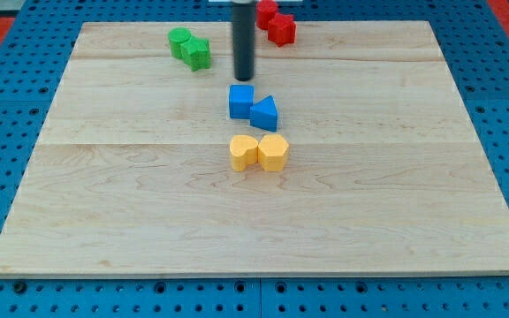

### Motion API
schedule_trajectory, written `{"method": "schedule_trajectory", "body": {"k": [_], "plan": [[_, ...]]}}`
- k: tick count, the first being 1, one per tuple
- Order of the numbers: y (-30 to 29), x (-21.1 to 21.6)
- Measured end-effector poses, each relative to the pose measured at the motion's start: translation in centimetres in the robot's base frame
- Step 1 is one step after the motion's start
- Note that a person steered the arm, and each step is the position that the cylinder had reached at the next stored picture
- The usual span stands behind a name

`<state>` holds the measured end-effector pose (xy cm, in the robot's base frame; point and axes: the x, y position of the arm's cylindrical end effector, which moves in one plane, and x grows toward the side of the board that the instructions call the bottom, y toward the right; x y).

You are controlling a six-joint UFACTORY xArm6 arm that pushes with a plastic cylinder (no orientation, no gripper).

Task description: Push the green circle along with the green star slightly to the bottom

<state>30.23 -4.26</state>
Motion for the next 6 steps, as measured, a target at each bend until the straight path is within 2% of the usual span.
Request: {"method": "schedule_trajectory", "body": {"k": [1, 2, 3, 6], "plan": [[-7.2, 0.4], [-16.4, -1.2], [-18.7, -7.3], [-11.6, -8.0]]}}
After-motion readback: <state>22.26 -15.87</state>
